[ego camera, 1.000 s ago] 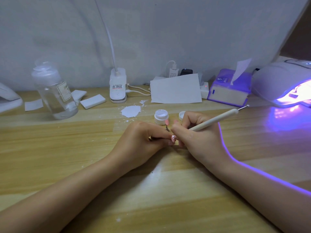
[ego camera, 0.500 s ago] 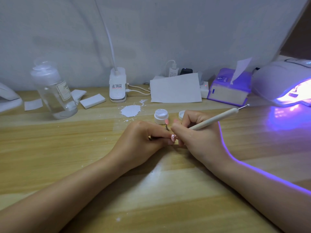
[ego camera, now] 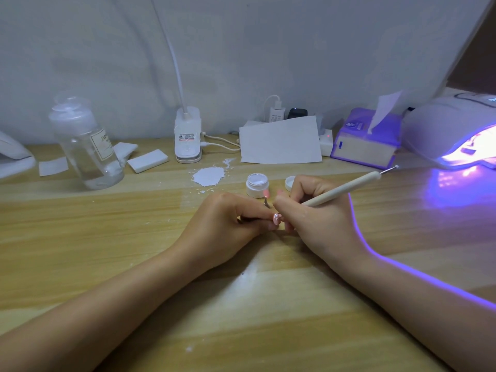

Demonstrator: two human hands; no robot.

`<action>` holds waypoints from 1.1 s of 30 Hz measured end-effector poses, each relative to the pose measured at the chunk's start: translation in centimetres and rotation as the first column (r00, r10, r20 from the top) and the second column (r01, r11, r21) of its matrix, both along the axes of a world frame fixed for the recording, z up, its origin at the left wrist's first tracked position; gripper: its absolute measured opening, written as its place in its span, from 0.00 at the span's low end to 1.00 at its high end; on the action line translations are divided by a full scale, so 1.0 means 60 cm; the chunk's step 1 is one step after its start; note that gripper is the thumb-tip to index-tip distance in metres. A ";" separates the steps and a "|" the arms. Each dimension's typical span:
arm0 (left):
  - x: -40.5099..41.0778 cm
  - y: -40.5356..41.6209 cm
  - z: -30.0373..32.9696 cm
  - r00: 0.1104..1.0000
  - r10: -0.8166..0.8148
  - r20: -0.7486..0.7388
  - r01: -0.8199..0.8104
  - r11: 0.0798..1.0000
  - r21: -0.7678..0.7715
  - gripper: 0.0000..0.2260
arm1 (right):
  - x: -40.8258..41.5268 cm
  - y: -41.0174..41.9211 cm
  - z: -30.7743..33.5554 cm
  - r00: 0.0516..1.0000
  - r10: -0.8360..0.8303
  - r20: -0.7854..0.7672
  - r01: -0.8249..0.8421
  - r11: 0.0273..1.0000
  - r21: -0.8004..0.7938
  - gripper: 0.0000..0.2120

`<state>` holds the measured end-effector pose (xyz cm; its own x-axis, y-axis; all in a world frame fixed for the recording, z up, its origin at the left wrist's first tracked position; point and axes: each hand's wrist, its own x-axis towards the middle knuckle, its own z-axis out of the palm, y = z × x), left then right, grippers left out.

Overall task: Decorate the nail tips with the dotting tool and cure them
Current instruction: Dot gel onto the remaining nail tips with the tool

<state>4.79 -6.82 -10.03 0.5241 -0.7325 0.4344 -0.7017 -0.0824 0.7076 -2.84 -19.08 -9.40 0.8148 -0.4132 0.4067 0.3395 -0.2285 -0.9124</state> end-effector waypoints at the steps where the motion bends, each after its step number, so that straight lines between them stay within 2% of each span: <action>1: 0.000 0.000 -0.001 1.000 0.000 0.001 0.000 1.000 0.000 0.11 | 0.000 0.000 0.000 1.000 0.000 -0.003 0.000 1.000 -0.001 0.21; 33: -0.001 0.000 0.002 1.000 0.018 0.002 -0.018 1.000 0.020 0.11 | -0.001 0.001 0.000 1.000 -0.021 -0.018 0.021 1.000 -0.003 0.21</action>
